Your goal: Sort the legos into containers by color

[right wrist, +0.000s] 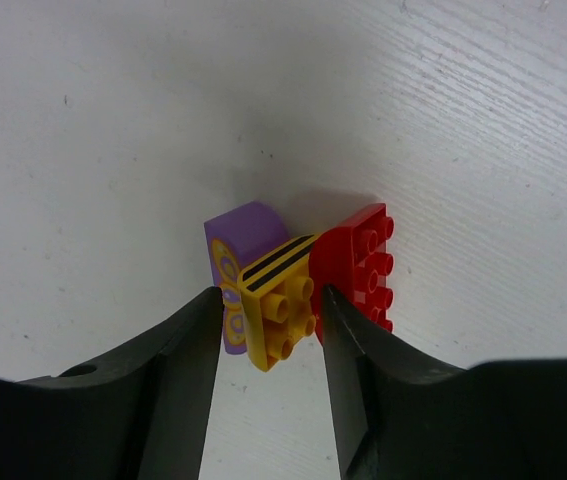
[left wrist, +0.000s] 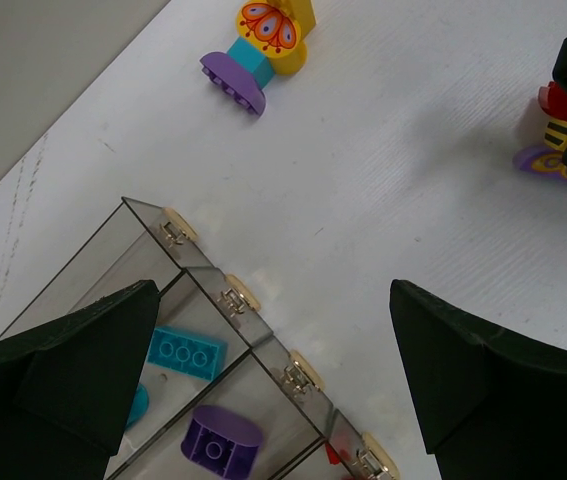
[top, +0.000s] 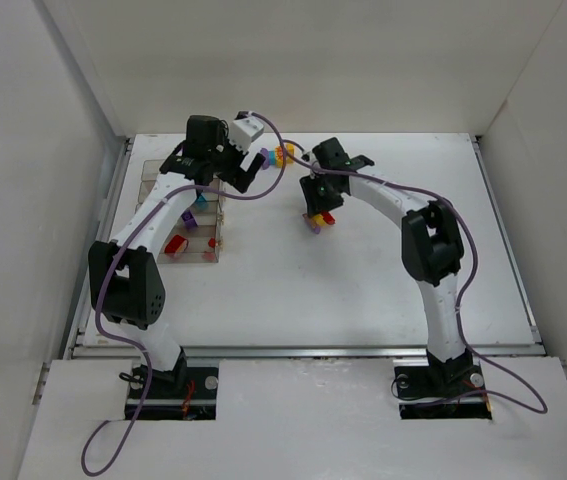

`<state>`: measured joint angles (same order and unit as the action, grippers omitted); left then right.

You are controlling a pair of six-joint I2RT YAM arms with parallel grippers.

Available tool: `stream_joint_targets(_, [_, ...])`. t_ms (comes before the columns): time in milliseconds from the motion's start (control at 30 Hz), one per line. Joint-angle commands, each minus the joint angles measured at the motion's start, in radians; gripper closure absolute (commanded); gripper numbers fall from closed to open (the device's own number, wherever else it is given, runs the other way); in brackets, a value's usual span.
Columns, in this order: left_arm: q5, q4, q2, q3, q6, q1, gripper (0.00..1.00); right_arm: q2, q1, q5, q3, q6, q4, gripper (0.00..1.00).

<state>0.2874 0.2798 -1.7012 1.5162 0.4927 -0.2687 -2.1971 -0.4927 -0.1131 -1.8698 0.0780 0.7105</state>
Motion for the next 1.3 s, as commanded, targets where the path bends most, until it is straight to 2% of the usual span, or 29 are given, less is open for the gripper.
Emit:
stream_joint_targets(0, [-0.002,-0.01,0.034,-0.005,-0.002,-0.004,0.0,-0.013,-0.01,-0.011,-0.046,-0.012,-0.003,0.51])
stream_joint_targets(67, [-0.013,-0.01,0.034,0.006,-0.002,-0.004,0.0,-0.023,-0.01,-0.011,-0.046,-0.012,-0.003,0.51])
stream_joint_targets(167, [-0.024,-0.01,0.034,0.015,-0.002,-0.004,0.0,-0.023,-0.01,-0.011,-0.037,-0.021,-0.003,0.63])
stream_joint_targets(200, [-0.024,-0.01,0.034,0.015,-0.002,-0.004,0.0,-0.023,-0.01,-0.02,-0.028,-0.021,-0.003,0.68])
stream_joint_targets(233, [-0.024,-0.01,0.034,0.015,-0.002,-0.004,0.0,-0.023,-0.01,-0.02,-0.028,-0.021,-0.003,0.81])
stream_joint_targets(300, [-0.024,-0.001,0.034,0.015,-0.002,-0.004,0.0,-0.023,-0.01,-0.02,-0.028,-0.021,-0.003,0.91])
stream_joint_targets(333, [-0.011,-0.001,0.034,0.015,0.009,-0.004,0.0,-0.012,-0.01,-0.029,-0.028,-0.021,-0.003,1.0])
stream_joint_targets(500, [0.024,0.042,0.034,0.015,0.067,-0.014,0.01,0.017,-0.01,-0.063,-0.051,-0.001,-0.003,1.0])
stream_joint_targets(600, [0.065,0.122,0.043,0.015,0.2,-0.041,0.02,0.027,-0.01,-0.097,-0.078,0.009,0.006,1.0])
stream_joint_targets(667, [0.125,0.174,0.072,0.006,0.348,-0.055,0.01,0.039,0.012,-0.135,-0.091,0.048,0.006,1.0])
stream_joint_targets(767, [0.221,0.239,0.115,-0.045,0.487,-0.055,0.01,0.083,0.022,-0.146,-0.1,0.104,-0.015,1.0])
stream_joint_targets(800, [0.248,0.249,0.139,-0.054,0.576,-0.055,0.01,0.094,0.022,-0.177,-0.1,0.118,-0.025,1.0])
stream_joint_targets(867, [0.307,0.259,0.155,-0.066,0.657,-0.066,0.01,0.112,0.022,-0.239,-0.1,0.143,-0.043,1.0])
stream_joint_targets(1067, [0.279,0.072,0.189,-0.135,0.855,-0.075,0.01,0.089,0.062,-0.416,-0.221,0.18,0.024,1.0])
stream_joint_targets(1167, [0.237,-0.08,0.262,-0.261,1.059,-0.075,0.01,0.089,0.085,-0.494,-0.233,0.23,0.012,1.0])
stream_joint_targets(1200, [0.237,-0.187,0.281,-0.334,1.125,-0.075,0.01,0.089,0.085,-0.516,-0.233,0.258,0.001,1.0])
stream_joint_targets(1233, [0.258,-0.233,0.297,-0.364,1.24,-0.075,0.01,0.089,0.085,-0.531,-0.242,0.27,-0.011,1.0])
stream_joint_targets(1267, [0.28,-0.278,0.319,-0.384,1.268,-0.075,0.01,0.089,0.094,-0.555,-0.255,0.27,-0.011,1.0])
